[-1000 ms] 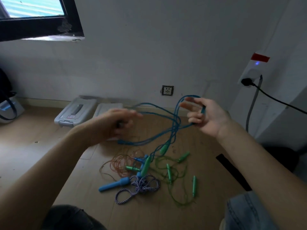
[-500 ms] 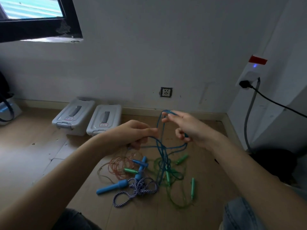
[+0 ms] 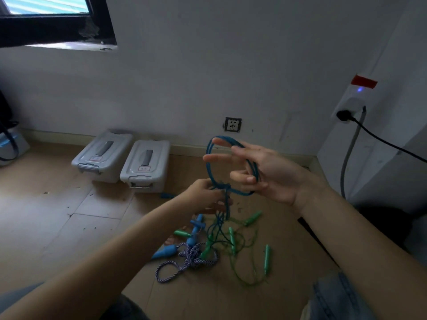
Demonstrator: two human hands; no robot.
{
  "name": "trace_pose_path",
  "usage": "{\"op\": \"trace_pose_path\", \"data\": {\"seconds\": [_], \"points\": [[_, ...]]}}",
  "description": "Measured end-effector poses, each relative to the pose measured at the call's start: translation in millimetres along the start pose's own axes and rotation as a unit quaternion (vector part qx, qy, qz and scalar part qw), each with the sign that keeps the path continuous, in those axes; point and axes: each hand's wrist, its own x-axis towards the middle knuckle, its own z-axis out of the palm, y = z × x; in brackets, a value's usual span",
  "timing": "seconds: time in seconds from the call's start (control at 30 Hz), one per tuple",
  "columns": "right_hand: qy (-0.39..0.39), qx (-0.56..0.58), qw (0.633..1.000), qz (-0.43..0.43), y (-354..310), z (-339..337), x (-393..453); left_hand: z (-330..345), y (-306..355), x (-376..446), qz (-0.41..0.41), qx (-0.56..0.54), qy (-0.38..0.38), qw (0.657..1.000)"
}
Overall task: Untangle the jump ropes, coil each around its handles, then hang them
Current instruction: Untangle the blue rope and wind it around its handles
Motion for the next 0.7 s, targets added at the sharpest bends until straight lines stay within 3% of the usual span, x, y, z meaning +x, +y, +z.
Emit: {"op": "trace_pose_path", "data": {"seconds": [0.1, 0.2, 0.27, 0.33, 0.4, 0.43, 0.47, 0.53, 0.6, 0.7], "points": [[0.079, 0.039, 0.996, -0.007, -6.0, -12.2, -1.5, -5.0, 15.7, -8.1, -0.042, -0.269, -0.108, 0.956], [0.169, -0.008, 0.986, -0.004, -4.2, -20.7, -2.1, -11.7, 29.4, -14.9, -0.050, -0.341, -0.137, 0.929], [0.237, -0.065, 0.969, 0.009, 0.5, -25.5, -1.2, -18.0, 36.4, -22.0, -0.062, -0.260, -0.138, 0.954], [0.281, -0.097, 0.955, 0.015, 4.5, -30.2, -0.1, -23.8, 38.8, -28.4, -0.046, -0.016, -0.134, 0.990], [0.305, -0.139, 0.942, 0.009, 5.8, -36.1, 0.5, -28.6, 38.7, -33.6, -0.024, 0.206, -0.113, 0.972], [0.313, -0.161, 0.936, 0.006, 6.9, -39.4, 1.1, -31.0, 38.1, -35.5, -0.016, 0.240, -0.109, 0.964], [0.317, -0.193, 0.929, 0.011, 8.4, -41.6, 1.6, -33.7, 37.1, -37.4, -0.002, 0.215, -0.118, 0.969], [0.299, -0.305, 0.903, 0.047, 14.6, -40.9, 3.8, -40.4, 41.0, -41.2, 0.054, 0.049, -0.135, 0.988], [0.239, -0.384, 0.884, 0.115, 26.9, -34.6, 5.3, -45.5, 46.3, -42.3, 0.120, -0.129, -0.125, 0.976], [0.170, -0.450, 0.864, 0.152, 34.9, -27.0, 5.5, -42.3, 51.6, -39.1, 0.170, -0.174, -0.095, 0.965]]}}
